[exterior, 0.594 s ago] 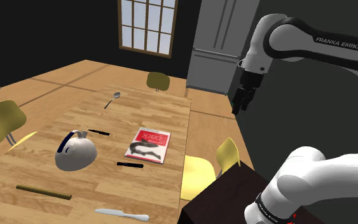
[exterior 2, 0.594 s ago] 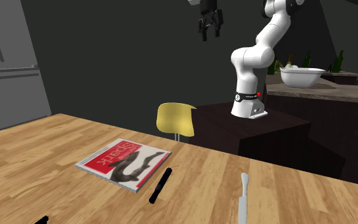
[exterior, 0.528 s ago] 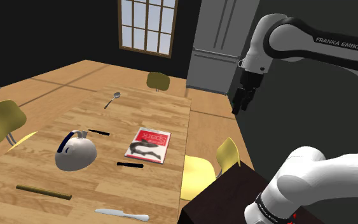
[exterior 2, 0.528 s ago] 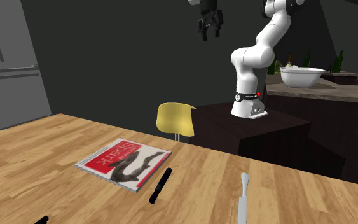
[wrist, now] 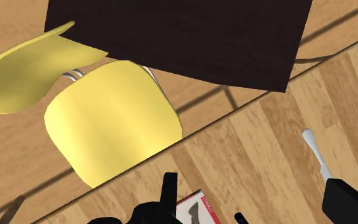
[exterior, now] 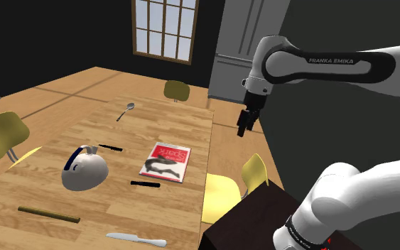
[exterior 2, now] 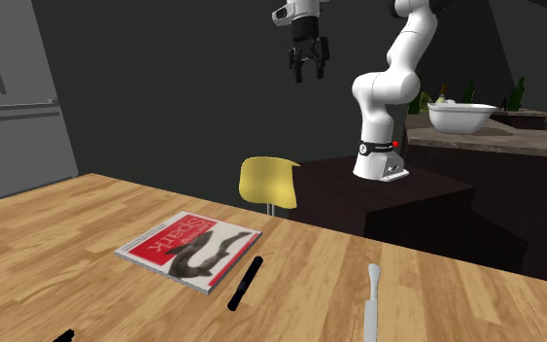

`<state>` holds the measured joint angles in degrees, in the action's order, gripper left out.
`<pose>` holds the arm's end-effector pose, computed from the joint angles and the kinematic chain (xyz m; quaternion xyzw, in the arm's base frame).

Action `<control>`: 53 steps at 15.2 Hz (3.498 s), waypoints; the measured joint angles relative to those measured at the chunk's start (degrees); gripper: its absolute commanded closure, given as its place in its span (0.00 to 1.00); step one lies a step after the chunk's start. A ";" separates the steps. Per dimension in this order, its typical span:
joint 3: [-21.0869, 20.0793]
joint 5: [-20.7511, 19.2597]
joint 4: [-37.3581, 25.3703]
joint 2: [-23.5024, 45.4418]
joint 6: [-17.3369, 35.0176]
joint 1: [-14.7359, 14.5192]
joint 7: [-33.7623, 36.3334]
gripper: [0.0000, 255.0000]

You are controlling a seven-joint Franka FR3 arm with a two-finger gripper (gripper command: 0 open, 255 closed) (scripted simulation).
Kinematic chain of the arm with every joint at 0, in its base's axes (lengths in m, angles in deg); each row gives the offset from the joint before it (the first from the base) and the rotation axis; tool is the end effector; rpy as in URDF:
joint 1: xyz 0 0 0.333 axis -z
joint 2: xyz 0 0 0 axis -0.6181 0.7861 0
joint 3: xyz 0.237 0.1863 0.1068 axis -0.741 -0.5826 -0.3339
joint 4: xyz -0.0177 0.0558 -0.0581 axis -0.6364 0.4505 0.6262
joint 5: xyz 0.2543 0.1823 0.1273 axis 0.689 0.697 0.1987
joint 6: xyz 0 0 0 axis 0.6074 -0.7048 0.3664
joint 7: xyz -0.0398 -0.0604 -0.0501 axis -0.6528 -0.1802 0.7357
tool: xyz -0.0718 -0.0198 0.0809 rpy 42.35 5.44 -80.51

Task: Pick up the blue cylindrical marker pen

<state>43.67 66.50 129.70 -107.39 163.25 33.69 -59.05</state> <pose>0.2899 0.0183 0.5262 -0.9925 -0.1028 0.0382 0.0545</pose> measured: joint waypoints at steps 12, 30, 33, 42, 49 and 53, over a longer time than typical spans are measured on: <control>-2.85 1.22 -3.56 23.08 20.20 -4.60 -5.87 0.00; -7.35 -2.88 -27.86 62.06 36.07 -10.67 -9.97 0.00; -7.64 -4.12 -32.88 67.62 36.78 -11.75 -10.65 0.00; -8.03 -7.61 -54.42 87.07 35.00 -16.18 -12.04 0.00; -7.80 -7.96 -56.80 91.56 37.14 -16.65 -12.10 0.00; -7.77 -7.99 -56.97 92.01 37.45 -16.70 -12.07 1.00</control>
<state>35.90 58.52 72.73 -15.37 200.69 16.98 -71.13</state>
